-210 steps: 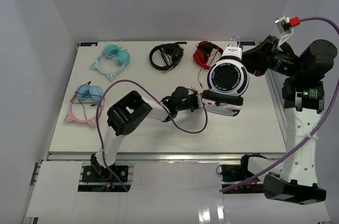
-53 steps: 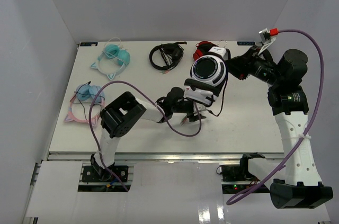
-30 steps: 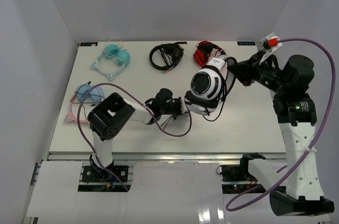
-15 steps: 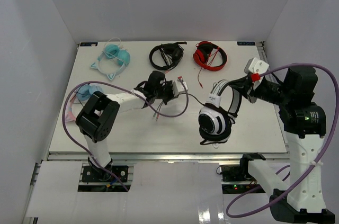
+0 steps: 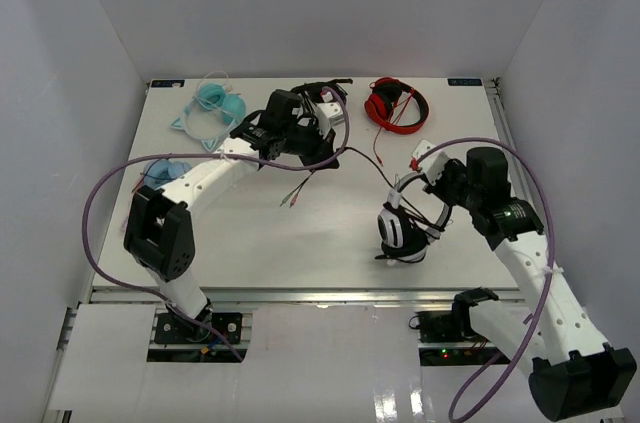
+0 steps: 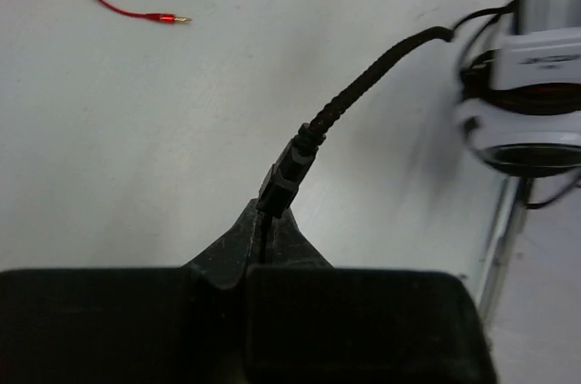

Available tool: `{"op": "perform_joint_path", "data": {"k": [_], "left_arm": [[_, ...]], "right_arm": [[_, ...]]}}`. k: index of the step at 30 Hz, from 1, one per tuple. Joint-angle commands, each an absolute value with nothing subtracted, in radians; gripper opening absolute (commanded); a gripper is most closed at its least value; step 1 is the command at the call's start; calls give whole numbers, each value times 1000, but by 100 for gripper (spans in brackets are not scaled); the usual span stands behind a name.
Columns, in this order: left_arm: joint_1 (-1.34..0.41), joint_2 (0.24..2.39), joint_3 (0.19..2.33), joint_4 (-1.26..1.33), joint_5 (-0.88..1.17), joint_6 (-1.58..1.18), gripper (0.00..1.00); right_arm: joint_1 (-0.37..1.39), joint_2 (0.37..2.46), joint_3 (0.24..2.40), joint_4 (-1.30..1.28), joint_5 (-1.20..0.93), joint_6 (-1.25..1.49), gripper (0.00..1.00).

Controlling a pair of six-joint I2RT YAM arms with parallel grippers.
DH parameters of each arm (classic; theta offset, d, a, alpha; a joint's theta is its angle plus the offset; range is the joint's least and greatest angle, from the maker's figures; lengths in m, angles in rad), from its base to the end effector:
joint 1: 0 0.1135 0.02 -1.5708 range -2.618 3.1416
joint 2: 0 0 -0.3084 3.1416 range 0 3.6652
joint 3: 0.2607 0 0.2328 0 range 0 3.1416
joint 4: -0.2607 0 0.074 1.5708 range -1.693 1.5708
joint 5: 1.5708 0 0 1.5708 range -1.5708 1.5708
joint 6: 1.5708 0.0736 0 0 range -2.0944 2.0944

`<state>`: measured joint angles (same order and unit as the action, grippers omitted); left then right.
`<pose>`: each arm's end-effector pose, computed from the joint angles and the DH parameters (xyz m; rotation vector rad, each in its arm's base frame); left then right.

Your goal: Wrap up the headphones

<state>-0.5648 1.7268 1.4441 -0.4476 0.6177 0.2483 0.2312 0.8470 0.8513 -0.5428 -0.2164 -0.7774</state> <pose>0.3155 -0.2504 0.3236 1.1917 1.9516 -0.8727 0.1576 0.0533 0.3307 -1.1243 1.7702 -0.1014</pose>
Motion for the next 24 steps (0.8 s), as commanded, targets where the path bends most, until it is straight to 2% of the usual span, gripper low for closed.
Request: {"op": "perform_joint_path", "data": {"k": [1,3,7,9,18,24], "left_arm": [[-601,1534,1409,-448,813,-23,0],[-620,1505,1396,-412,851,-125,0],[-651,1460,1392,-317,906,-277,0],[-672,1450,1379,-280,909,-340,0],[-805,1498,1261,-75,765,-469,0],[-908,1622,1180,32,527,-469,0]], "right_arm": [[353,890,853,-135,167,-517,8],[390,939,855,-84,224,-406,8],[449,1097,918,46,524,-173,8],[449,1140,964,48,542,-94,8],[407,1279,1145,-33,372,209,8],[352,1315,1072,-42,190,365,8]]}}
